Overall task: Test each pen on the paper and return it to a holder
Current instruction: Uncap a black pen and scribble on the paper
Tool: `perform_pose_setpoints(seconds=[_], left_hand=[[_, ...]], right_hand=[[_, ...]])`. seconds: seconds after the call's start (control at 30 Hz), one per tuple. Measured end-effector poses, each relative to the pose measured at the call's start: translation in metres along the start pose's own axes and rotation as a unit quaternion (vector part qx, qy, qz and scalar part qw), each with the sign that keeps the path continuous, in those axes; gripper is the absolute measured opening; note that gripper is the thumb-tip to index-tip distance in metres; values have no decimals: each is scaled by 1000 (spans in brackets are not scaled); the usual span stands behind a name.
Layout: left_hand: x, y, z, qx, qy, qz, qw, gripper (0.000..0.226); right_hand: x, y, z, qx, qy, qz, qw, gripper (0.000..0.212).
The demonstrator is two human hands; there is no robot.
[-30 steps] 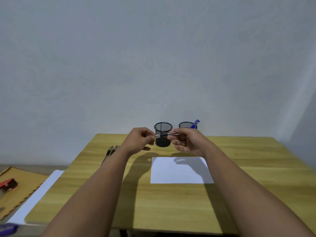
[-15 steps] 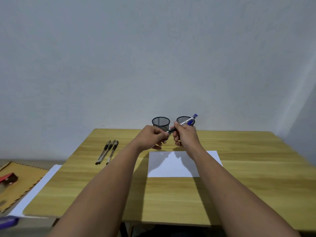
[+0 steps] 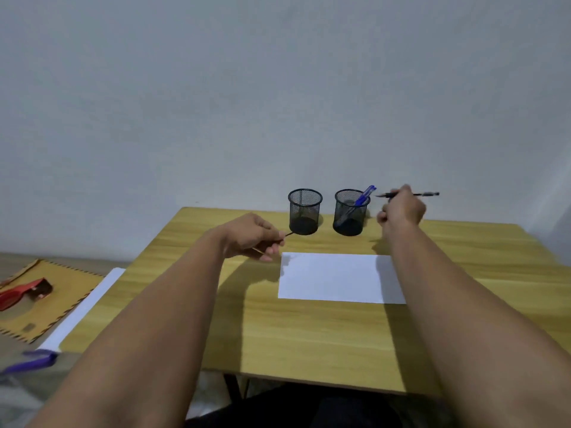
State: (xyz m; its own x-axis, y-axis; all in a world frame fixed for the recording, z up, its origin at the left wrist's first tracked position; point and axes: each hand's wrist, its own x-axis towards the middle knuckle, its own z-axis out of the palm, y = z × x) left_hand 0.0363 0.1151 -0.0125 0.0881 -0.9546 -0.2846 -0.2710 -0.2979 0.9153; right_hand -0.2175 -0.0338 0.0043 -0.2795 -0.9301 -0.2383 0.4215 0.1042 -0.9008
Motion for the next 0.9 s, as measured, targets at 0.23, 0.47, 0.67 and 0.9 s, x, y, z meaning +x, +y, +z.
perform_pose_setpoints(seconds=[0.23, 0.47, 0.67, 0.9], left_hand=[[27, -73, -11, 366, 277, 16, 888, 22], [51, -88, 7, 490, 324, 62, 807, 29], [45, -94, 16, 441, 364, 114, 812, 39], [18, -96, 37, 423, 287, 250, 823, 51]], right_hand=[[7, 18, -12, -136, -141, -105, 975, 35], [-1, 77, -23, -135, -176, -85, 971, 27], [-12, 96, -29, -174, -201, -99, 959, 17], [-24, 121, -22, -206, -268, -115, 934, 15]])
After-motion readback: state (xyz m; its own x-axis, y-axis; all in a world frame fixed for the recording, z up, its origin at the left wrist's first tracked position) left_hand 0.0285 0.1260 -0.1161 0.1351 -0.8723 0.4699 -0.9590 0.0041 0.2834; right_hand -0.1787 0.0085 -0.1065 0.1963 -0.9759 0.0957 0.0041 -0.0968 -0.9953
